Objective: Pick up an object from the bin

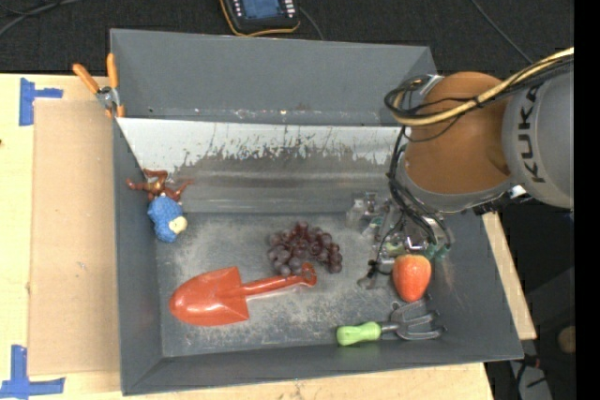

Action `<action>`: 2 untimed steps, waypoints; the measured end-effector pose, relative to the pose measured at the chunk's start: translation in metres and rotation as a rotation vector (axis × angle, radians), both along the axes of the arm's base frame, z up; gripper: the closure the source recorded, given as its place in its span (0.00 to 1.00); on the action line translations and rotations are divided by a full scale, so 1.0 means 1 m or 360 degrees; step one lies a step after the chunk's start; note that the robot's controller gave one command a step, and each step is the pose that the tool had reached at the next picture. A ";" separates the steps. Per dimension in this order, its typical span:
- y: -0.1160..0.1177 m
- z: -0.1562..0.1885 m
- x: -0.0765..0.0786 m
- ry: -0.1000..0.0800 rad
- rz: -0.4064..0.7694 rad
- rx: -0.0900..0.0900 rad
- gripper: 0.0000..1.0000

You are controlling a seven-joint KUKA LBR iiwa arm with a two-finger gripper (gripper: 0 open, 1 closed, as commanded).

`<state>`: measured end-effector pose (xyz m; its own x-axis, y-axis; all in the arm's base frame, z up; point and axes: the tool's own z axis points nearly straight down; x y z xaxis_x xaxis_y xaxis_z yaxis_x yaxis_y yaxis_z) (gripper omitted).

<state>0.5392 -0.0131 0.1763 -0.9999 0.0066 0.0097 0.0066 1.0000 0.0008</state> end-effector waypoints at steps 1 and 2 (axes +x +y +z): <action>0.000 0.004 0.002 -0.0013 0.0002 -0.0001 0.00; 0.035 -0.108 0.048 -0.0008 -0.0100 0.0001 0.00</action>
Offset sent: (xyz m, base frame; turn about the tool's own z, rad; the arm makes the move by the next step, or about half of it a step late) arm 0.0483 0.0339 -0.1063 0.0641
